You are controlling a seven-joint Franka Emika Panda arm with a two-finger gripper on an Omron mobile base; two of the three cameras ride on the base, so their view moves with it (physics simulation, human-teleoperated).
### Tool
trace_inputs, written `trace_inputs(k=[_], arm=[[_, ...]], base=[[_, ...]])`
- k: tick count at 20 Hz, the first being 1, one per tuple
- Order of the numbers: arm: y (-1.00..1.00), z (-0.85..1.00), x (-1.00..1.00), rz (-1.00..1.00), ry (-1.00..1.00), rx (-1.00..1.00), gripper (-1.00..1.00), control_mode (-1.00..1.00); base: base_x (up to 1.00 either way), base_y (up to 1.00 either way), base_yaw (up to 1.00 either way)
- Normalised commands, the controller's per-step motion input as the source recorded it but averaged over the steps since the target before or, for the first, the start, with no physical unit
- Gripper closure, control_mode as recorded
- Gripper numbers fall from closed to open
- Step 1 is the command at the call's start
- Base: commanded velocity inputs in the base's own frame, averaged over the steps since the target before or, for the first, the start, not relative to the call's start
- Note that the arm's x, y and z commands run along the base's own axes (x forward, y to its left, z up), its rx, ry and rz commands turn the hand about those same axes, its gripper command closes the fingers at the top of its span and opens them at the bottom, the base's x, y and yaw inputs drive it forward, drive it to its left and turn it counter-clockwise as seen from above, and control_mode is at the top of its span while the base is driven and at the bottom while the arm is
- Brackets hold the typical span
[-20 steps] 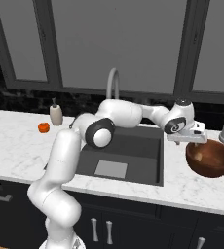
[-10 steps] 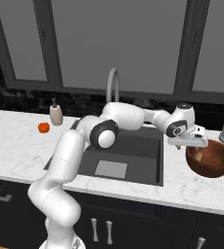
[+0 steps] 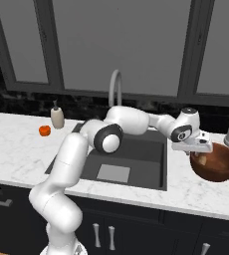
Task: Pick the sweet potato from the sink and place it in the bowl. Then pick the bowl and place it in the microwave. Then close the microwave door and press the start button.
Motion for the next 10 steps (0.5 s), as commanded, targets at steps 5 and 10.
trace_inputs(k=[5, 10], arm=[[0.0, 0.0, 0.0, 0.0, 0.01, 0.0, 1.0, -1.0], [0.06, 0.02, -0.15, 0.0, 0.0, 0.0, 1.0, -1.0]], base=[[0.0, 0.0, 0.0], [0.0, 0.0, 0.0]])
